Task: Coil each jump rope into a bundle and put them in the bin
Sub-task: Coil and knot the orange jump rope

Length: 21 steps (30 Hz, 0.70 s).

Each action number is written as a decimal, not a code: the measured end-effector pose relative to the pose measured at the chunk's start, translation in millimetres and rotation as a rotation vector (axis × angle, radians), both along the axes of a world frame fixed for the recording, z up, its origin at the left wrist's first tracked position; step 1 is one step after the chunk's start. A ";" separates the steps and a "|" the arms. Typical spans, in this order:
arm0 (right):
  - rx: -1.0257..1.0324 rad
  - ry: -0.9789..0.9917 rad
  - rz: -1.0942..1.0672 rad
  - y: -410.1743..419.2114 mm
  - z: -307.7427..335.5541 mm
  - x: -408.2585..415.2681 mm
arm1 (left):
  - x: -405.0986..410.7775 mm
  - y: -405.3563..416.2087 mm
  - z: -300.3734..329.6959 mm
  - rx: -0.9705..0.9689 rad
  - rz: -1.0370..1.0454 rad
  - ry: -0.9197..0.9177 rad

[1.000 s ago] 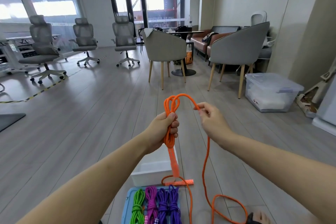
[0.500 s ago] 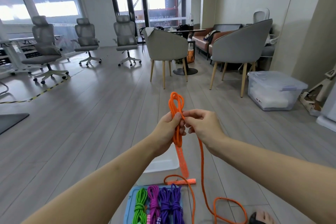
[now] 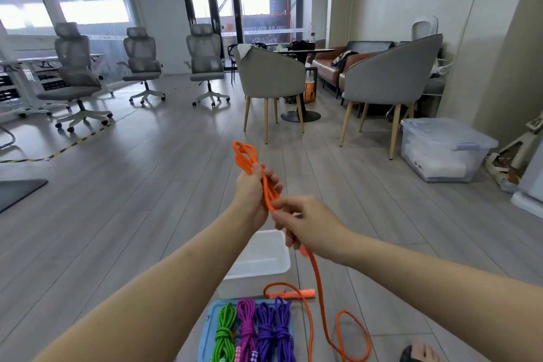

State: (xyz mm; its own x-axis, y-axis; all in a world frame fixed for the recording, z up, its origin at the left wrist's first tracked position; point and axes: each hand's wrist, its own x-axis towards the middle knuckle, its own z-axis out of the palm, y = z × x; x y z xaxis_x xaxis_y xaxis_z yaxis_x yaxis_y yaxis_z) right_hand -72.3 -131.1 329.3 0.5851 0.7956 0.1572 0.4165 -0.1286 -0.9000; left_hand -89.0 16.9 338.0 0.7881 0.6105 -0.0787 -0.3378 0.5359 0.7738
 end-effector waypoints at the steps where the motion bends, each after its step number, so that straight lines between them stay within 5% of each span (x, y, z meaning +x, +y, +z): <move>1: -0.065 -0.108 0.045 -2.6 -1.7 0.3 | -0.5 6.8 3.7 -0.064 -0.009 -0.024; 5: -0.228 -0.233 0.160 -13.8 -1.3 8.1 | -5.2 24.0 15.4 -0.083 -0.086 -0.071; 11: -0.362 -0.416 0.125 -37.9 4.4 44.5 | -15.1 24.9 22.2 0.227 -0.089 0.069; 17: -0.223 -0.454 -0.015 -42.2 14.8 59.4 | -31.3 21.2 14.4 0.614 -0.140 0.232; 21: -0.154 -0.709 -0.051 -35.4 22.1 55.6 | -34.9 9.9 7.4 0.692 -0.213 0.274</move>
State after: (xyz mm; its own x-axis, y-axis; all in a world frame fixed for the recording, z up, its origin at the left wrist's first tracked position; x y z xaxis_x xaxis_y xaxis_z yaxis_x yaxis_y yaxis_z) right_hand -16.7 -166.5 351.4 0.4211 0.8139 0.4003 0.8830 -0.2670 -0.3860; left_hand -123.9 26.8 345.3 0.9016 0.4288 0.0561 -0.0296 -0.0682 0.9972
